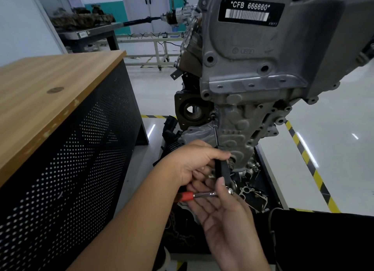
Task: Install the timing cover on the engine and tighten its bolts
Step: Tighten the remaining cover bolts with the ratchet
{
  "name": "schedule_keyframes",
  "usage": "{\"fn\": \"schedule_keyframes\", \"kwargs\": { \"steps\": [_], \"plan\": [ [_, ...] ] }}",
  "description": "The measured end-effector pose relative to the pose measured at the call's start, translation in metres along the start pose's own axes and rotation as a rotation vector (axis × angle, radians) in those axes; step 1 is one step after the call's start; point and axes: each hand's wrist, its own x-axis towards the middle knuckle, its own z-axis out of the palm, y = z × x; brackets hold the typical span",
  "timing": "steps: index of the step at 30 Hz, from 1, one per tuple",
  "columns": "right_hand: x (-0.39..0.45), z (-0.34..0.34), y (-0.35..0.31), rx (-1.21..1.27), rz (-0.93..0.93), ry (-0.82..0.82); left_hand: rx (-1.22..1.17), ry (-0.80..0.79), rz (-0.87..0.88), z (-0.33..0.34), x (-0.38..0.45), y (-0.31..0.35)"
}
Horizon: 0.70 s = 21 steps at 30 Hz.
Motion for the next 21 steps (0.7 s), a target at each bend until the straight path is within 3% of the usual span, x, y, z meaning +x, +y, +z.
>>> {"fn": "schedule_keyframes", "kwargs": {
  "steps": [1, 4, 5, 7, 9, 12, 14, 16, 17, 20, 21],
  "plan": [
    [0.001, -0.003, 0.003, -0.160, -0.101, 0.047, -0.011, -0.017, -0.004, -0.001, 0.000, 0.001],
    [0.008, -0.022, 0.007, -1.091, -0.620, 0.282, -0.035, -0.024, -0.004, 0.000, 0.004, 0.001],
    [0.010, -0.026, 0.005, -1.268, -0.747, 0.362, -0.038, -0.020, 0.003, 0.001, 0.005, 0.001],
    [0.010, -0.030, 0.002, -1.227, -0.815, 0.461, -0.050, -0.008, 0.026, 0.004, 0.009, -0.002],
    [0.008, -0.023, -0.001, -0.840, -0.676, 0.507, -0.068, 0.003, 0.051, 0.007, 0.013, -0.006],
    [0.000, 0.000, 0.001, -0.118, -0.240, 0.228, -0.129, -0.065, 0.041, 0.003, 0.018, -0.009],
    [-0.002, 0.004, 0.002, -0.005, -0.109, 0.176, -0.178, -0.213, -0.002, -0.006, 0.017, -0.007],
    [-0.003, 0.003, 0.004, -0.069, -0.184, 0.185, -0.199, -0.325, -0.018, -0.014, 0.017, -0.004],
    [-0.003, 0.000, 0.007, -0.223, -0.298, 0.231, -0.182, -0.349, -0.007, -0.017, 0.018, -0.004],
    [0.006, -0.024, 0.008, -1.121, -0.823, 0.498, -0.119, -0.317, 0.033, -0.015, 0.023, -0.004],
    [0.009, -0.030, 0.008, -1.273, -0.915, 0.553, -0.114, -0.297, 0.044, -0.013, 0.024, -0.005]
  ]
}}
